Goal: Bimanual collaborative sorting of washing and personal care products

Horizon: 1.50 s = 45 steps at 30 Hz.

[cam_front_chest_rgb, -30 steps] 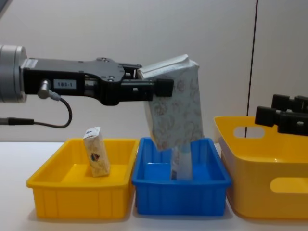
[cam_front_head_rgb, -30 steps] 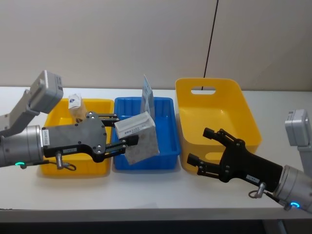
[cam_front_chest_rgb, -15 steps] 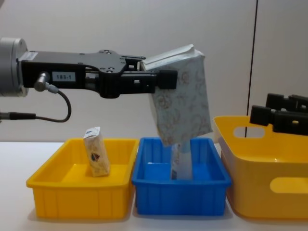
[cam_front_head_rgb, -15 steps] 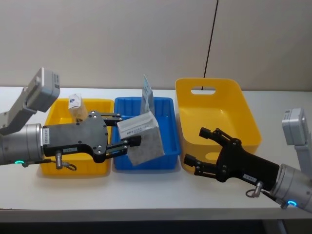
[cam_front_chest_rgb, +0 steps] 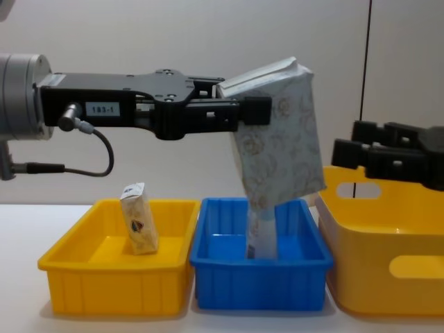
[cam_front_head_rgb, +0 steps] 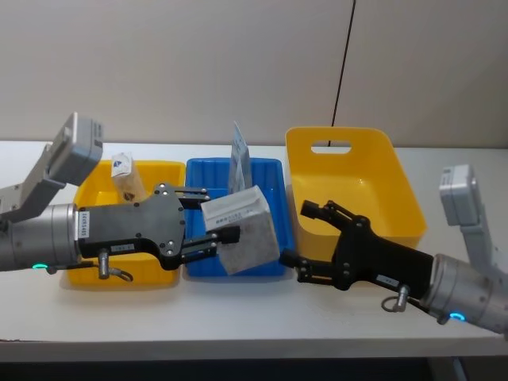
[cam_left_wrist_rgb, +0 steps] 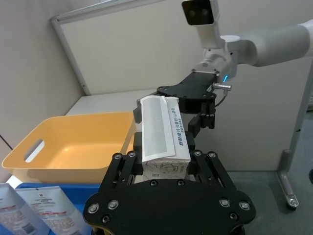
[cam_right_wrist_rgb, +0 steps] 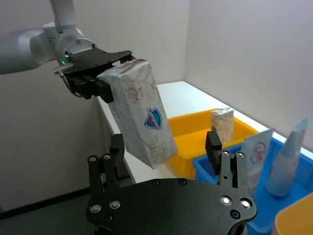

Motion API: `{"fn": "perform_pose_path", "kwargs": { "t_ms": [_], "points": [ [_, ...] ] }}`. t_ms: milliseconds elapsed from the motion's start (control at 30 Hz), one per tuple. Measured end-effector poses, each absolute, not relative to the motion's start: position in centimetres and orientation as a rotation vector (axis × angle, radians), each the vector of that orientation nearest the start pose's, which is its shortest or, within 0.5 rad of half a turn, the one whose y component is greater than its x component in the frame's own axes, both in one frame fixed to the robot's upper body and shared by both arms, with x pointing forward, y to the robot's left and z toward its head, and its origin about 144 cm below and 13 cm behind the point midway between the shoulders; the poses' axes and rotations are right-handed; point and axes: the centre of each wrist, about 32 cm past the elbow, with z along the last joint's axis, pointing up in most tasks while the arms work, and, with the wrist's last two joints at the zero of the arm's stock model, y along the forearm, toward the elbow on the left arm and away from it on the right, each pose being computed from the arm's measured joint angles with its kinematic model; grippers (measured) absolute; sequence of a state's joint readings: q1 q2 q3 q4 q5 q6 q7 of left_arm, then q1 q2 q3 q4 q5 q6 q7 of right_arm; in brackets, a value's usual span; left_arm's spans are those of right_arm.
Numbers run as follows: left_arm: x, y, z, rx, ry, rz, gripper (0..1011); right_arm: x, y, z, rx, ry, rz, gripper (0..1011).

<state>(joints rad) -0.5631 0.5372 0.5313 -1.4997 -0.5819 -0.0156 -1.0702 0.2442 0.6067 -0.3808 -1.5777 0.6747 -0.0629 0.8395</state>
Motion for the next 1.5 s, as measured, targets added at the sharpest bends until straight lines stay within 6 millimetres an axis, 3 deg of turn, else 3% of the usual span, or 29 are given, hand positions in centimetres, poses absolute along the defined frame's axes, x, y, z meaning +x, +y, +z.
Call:
{"fn": "perform_pose_path", "kwargs": {
  "t_ms": [667, 1500],
  "points": [
    [56.0, 24.4, 128.9, 0.021, -0.252, 0.033, 414, 53.4, -28.4, 122.7, 0.036, -0.107, -0.279, 1002],
    [55.8, 24.1, 129.4, 0.028, -0.268, 0.005, 414, 54.6, -28.3, 123.7, -0.041, -0.087, -0.129, 1002]
  ]
}}
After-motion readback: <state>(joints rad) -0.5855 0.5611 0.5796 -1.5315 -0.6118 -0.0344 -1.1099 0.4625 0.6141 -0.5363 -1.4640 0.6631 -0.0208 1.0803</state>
